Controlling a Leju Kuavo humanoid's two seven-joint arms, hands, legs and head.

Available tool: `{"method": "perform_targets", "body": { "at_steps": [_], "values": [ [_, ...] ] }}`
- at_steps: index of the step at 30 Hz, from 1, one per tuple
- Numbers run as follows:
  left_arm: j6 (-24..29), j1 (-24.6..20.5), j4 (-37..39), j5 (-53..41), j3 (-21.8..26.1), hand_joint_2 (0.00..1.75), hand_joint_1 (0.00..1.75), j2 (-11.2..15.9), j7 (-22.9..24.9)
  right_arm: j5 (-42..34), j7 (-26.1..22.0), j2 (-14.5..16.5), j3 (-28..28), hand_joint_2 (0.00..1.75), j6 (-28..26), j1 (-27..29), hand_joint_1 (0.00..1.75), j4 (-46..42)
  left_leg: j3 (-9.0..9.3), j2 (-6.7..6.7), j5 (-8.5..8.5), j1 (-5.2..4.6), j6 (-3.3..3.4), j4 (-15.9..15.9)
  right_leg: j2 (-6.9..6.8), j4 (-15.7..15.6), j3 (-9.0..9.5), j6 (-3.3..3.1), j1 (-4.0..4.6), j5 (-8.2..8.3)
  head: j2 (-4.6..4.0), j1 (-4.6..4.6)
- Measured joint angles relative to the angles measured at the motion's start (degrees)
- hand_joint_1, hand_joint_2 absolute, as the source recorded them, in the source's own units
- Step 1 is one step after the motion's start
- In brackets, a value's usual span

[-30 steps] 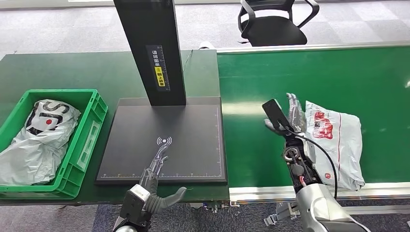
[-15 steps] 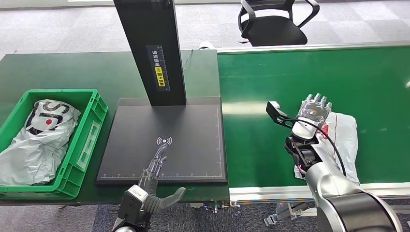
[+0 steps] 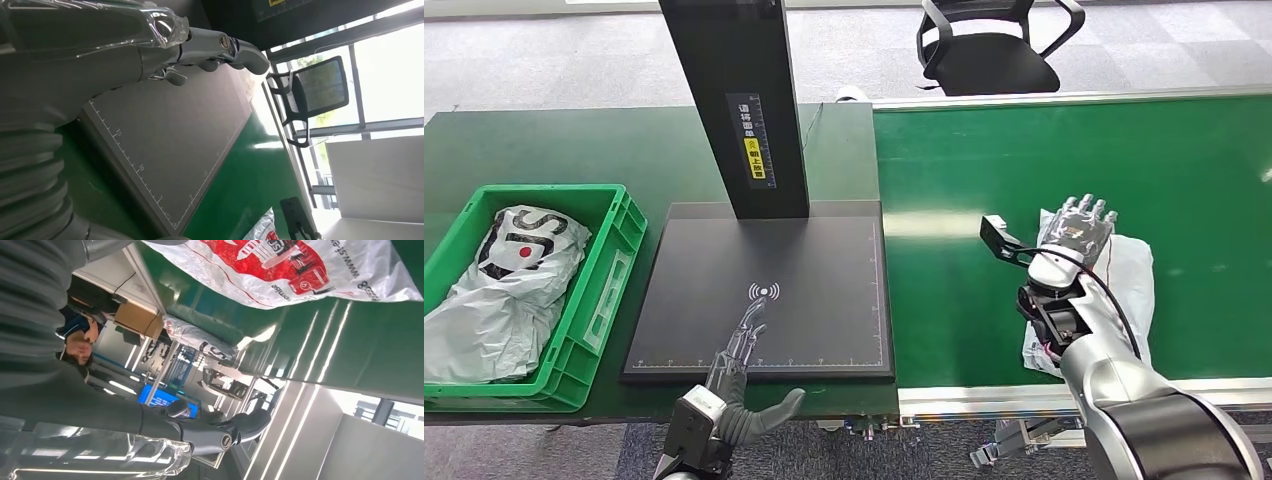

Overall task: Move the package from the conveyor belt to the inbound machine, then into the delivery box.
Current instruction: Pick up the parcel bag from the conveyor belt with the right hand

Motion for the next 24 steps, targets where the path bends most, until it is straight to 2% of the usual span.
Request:
{"method": "perform_targets", "body": {
  "at_steps": [5,8,13,17,24],
  "values": [
    [0.22,0.58,-0.69,-0.15,0.0,1.75,0.0,0.0,0.2,-1.11,0.27,-0.33,-1.05,1.75,6.39,0.05,0.0,0.6,0.01,0.0,0.0,0.0,0.0,0.01,0.0,-0.01,-0.02,0.0,-0.01,0.0,0.0,-0.01],
    [0.25,0.9,-0.93,-0.2,0.01,1.75,0.0,0.0,0.2,0.87,0.39,-1.14,-3.65,1.75,9.97,0.35,0.0,1.36,0.0,-0.06,0.0,0.0,0.0,0.01,-0.06,-0.02,-0.02,0.0,-0.01,0.0,0.0,0.0],
    [0.27,1.48,-1.03,-0.17,-0.08,1.75,0.0,0.08,-0.03,2.9,0.41,-2.29,-13.43,1.75,15.07,2.58,0.0,2.13,-0.02,-0.06,-0.01,0.0,0.0,0.01,-0.07,-0.02,-0.01,0.0,-0.01,0.0,0.0,0.0],
    [0.57,1.53,-0.85,0.48,-0.49,1.75,0.0,0.3,-0.6,2.66,0.41,-2.36,-20.84,1.75,16.52,4.53,0.0,2.16,-0.02,-0.06,-0.01,0.0,0.0,0.0,-0.07,-0.02,-0.01,0.0,0.0,0.0,0.0,-0.01],
    [0.69,1.51,-0.66,0.98,-0.96,1.75,0.0,0.49,-0.79,2.06,0.41,-2.35,-27.7,1.75,17.86,5.85,0.0,2.16,0.0,-0.07,0.0,0.0,0.0,0.0,-0.08,-0.02,0.02,0.0,0.0,0.0,0.0,0.0]
  ]
}}
